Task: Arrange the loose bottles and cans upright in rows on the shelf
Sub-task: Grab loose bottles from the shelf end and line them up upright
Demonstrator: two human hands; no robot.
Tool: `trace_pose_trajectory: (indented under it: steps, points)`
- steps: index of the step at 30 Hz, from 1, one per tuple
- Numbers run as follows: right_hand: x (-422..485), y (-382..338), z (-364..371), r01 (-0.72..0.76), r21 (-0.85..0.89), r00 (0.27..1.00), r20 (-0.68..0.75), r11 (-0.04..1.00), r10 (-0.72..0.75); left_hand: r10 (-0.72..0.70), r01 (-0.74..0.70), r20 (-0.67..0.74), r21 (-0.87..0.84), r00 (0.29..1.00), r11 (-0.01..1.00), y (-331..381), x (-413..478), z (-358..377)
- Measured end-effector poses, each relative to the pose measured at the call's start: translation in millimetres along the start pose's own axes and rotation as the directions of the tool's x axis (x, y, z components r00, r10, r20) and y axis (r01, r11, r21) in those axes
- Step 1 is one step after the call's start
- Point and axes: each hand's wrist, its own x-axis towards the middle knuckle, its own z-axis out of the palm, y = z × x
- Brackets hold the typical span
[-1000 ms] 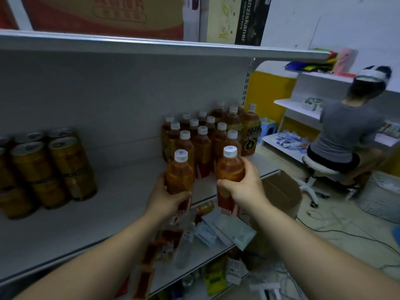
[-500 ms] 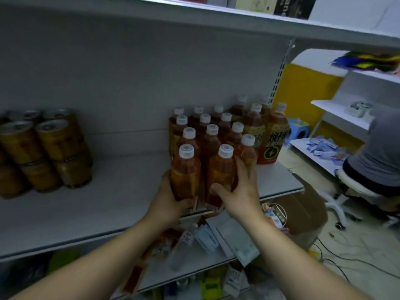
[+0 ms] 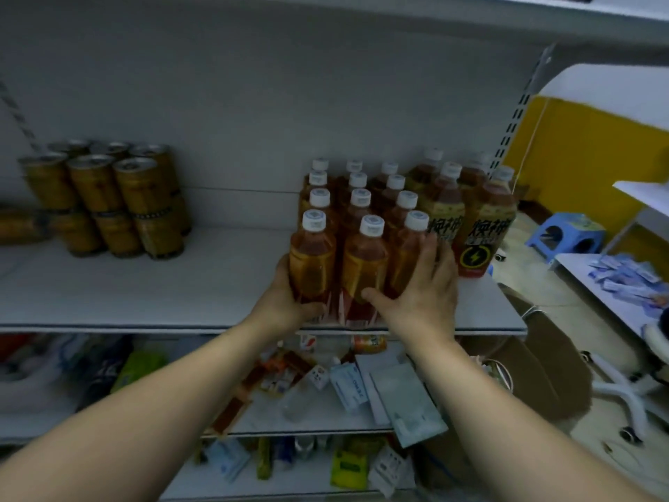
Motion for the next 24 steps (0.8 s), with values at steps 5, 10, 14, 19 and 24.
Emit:
trace_pose_trajectory:
  steps: [5,10,14,19,24]
  points:
    - [5,5,12,-0.109,0.257,0.989,0.127,0.96,0.078,0.0,0.001,-0.025,0.032,1.0,0.999,-3,9,9]
    - [6,-2,19,-0.105,0.252,0.994,0.057,0.962,0.093,0.004,-0.004,-0.015,0.026,1.0,1.0,-8,14,14]
    - [-3,3,19,-0.075,0.234,0.994,0.096,0.969,0.054,-0.008,0.007,-0.047,-0.02,0.999,1.0,-12,15,12]
    - [-10,8,21,-0.053,0.189,0.996,0.084,0.98,0.038,-0.06,0.06,-0.045,0.012,0.997,0.998,-10,19,12]
    - [-9,5,29,-0.076,0.147,0.997,0.041,0.986,0.071,-0.061,0.068,-0.069,0.107,0.996,0.992,-11,18,14]
